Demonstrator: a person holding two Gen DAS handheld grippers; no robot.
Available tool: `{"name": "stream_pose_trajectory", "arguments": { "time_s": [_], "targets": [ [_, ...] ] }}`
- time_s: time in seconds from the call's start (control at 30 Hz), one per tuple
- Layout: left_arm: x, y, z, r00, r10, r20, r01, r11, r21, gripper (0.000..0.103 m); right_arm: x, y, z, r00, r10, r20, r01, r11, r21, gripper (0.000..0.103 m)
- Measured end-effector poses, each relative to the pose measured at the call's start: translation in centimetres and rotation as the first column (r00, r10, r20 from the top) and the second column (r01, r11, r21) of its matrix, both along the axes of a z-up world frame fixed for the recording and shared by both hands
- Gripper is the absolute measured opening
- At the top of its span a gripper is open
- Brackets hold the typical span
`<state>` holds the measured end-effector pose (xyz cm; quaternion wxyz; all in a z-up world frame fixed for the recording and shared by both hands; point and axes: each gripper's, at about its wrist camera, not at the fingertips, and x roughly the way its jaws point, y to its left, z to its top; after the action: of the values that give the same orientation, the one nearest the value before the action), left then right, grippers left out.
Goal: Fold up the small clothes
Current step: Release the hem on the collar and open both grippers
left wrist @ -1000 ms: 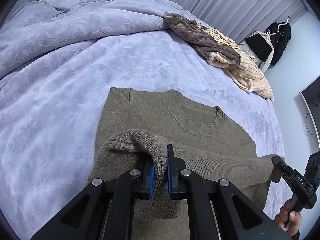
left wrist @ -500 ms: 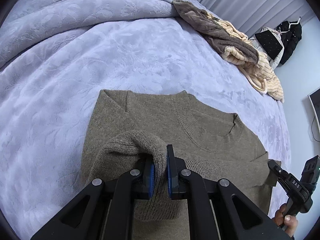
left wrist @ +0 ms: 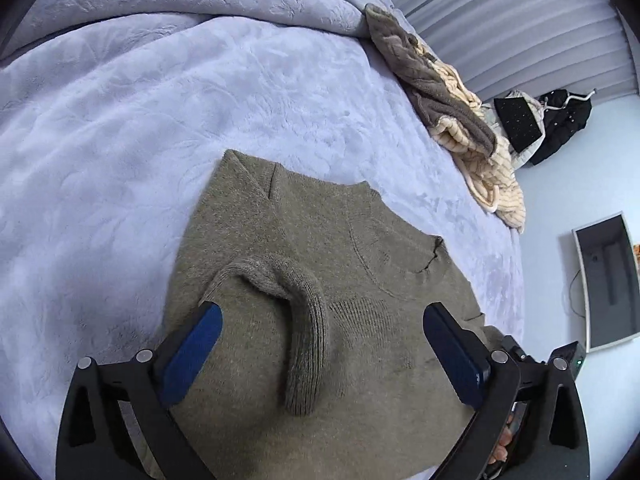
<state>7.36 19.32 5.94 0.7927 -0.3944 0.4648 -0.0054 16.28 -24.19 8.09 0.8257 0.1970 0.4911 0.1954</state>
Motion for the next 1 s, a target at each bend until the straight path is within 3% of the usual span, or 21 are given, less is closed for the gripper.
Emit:
{"name": "stream_pose_trajectory", "arguments": {
  "time_s": [0.07, 0.2, 0.3, 0.43, 0.53, 0.63, 0.7, 0.77, 0.87, 1.0],
  "targets": [
    [-1.6, 0.3, 0.6, 0.999, -0.005, 0.036, 0.005, 1.0, 0.005, 0.101, -1.0, -0.1, 0.6, 0.999, 0.031, 0.021, -0.031, 0.999, -0.015, 0.074],
    [-2.6, -3.1, -0.3, 0.976, -0.211, 0.047, 0.211, 0.978, 0.007, 0.101, -2.9, 1.9, 0.4, 0.982, 0.182, 0.054, -0.169, 0.967, -0.193, 0.074],
    [-1.4, -6.3, -1.8, 0.956, -0.293, -0.003, 0.293, 0.956, 0.026, 0.101, -3.5, 4.3, -0.5, 0.947, 0.32, 0.035, -0.3, 0.915, -0.269, 0.074],
    [1.5, -8.7, -1.6, 0.941, -0.338, 0.001, 0.337, 0.939, 0.071, 0.101, -2.8, 6.7, -1.5, 0.914, 0.406, 0.017, -0.382, 0.874, -0.299, 0.074],
    [3.7, -7.5, -1.2, 0.965, -0.264, 0.012, 0.262, 0.963, 0.067, 0.101, -1.0, 7.2, -1.4, 0.92, 0.391, 0.031, -0.373, 0.896, -0.241, 0.074],
    [5.9, -4.7, -0.7, 0.99, -0.143, 0.019, 0.143, 0.989, 0.028, 0.101, 1.5, 6.8, -0.9, 0.955, 0.292, 0.056, -0.277, 0.942, -0.191, 0.074],
    [6.7, -3.2, -0.2, 0.995, -0.09, 0.035, 0.09, 0.996, 0.002, 0.101, 3.1, 6.3, -0.8, 0.972, 0.229, 0.046, -0.219, 0.962, -0.161, 0.074],
    [7.1, -1.8, 0.9, 0.997, -0.029, 0.065, 0.028, 0.999, 0.023, 0.101, 4.1, 5.9, -0.5, 0.981, 0.183, 0.063, -0.171, 0.974, -0.149, 0.074],
    [6.9, -0.4, 2.0, 0.997, -0.016, 0.08, 0.014, 1.0, 0.025, 0.101, 4.6, 5.4, 0.1, 0.987, 0.143, 0.068, -0.132, 0.981, -0.144, 0.074],
    [6.1, -0.9, 2.3, 0.996, -0.061, 0.07, 0.052, 0.991, 0.122, 0.101, 3.5, 5.8, 0.9, 0.98, 0.171, 0.105, -0.152, 0.973, -0.172, 0.074]
  ]
}}
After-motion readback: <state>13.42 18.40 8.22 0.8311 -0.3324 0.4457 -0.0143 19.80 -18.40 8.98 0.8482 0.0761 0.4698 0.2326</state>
